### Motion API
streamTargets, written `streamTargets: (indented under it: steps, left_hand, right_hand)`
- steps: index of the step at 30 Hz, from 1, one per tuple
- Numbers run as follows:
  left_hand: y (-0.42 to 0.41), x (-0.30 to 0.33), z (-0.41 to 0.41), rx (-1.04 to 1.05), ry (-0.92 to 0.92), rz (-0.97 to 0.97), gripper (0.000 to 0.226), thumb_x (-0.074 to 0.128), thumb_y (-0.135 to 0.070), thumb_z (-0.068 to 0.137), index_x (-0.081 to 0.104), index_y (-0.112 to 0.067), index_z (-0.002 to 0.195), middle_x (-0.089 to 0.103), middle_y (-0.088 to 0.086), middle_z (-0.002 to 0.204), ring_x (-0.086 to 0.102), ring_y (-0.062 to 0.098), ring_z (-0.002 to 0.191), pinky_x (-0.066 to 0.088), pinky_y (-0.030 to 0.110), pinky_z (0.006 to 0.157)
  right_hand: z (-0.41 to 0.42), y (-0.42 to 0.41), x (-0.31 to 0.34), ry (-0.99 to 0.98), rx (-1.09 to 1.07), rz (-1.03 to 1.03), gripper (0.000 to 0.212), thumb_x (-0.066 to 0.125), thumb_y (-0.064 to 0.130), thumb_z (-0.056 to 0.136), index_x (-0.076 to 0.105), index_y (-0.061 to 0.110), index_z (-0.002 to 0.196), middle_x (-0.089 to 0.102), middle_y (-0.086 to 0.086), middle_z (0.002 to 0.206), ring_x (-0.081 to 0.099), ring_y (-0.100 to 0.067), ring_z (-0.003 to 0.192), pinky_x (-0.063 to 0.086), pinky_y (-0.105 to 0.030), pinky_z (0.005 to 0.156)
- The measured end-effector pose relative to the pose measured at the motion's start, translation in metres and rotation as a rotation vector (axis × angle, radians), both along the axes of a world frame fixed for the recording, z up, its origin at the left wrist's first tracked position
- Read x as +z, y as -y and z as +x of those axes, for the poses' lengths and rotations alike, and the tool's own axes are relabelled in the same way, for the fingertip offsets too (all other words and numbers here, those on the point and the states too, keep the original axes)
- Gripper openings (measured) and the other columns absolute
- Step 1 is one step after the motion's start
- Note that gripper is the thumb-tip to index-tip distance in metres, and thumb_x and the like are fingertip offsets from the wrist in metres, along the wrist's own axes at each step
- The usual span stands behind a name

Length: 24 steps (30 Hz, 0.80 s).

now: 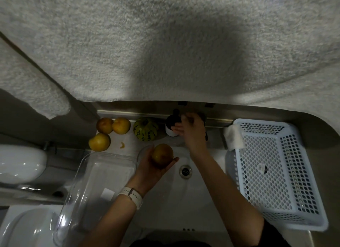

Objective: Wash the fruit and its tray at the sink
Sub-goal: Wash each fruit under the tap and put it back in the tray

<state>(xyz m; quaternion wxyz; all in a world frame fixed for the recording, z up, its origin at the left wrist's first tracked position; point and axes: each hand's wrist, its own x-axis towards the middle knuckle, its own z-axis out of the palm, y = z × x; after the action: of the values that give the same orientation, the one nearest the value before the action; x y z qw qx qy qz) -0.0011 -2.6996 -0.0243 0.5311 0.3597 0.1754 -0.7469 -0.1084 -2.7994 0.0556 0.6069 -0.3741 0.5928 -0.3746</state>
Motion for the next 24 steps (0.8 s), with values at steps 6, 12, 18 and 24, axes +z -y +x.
streamTargets:
  steps: [6,12,18,24]
  left_hand:
    - [-0.008,0.004,-0.003,-0.152,0.146,-0.116,0.057,0.048,-0.052,0.090,0.059,-0.008,0.126,0.067,0.018,0.120,0.068,0.029,0.105,0.059,0.036,0.076]
    - [-0.016,0.000,-0.014,-0.293,0.343,-0.157,0.052,0.033,-0.046,0.099,0.049,-0.013,0.137,0.069,0.002,0.120,0.065,0.013,0.112,0.055,0.023,0.080]
    - [-0.014,0.004,-0.027,-0.405,0.511,-0.034,0.052,0.026,-0.035,0.106,0.029,-0.008,0.150,0.029,0.017,0.156,0.030,0.033,0.142,0.039,0.037,0.100]
    - [-0.016,0.018,-0.034,-0.283,0.326,-0.058,0.043,0.036,-0.034,0.103,0.052,-0.009,0.135,0.055,0.013,0.139,0.055,0.024,0.125,0.043,0.033,0.101]
  right_hand:
    - [-0.023,-0.100,-0.011,-0.246,0.434,-0.367,0.037,0.040,0.023,0.103,0.048,0.020,0.139,0.052,0.007,0.139,0.047,0.000,0.128,0.037,-0.019,0.107]
    - [-0.031,-0.111,-0.027,-0.722,0.815,-0.708,0.051,0.033,0.029,0.104,0.021,0.017,0.152,0.011,0.005,0.159,0.000,-0.003,0.147,-0.004,-0.018,0.118]
    - [-0.031,-0.092,-0.029,-0.764,0.798,-0.721,0.043,0.037,0.023,0.104,0.039,0.013,0.146,0.041,-0.005,0.150,0.034,-0.016,0.139,0.011,-0.016,0.114]
    - [-0.029,-0.110,-0.034,-0.864,0.685,-0.702,0.046,0.045,0.019,0.100,0.039,0.008,0.145,0.039,-0.009,0.151,0.031,-0.022,0.143,0.012,-0.027,0.119]
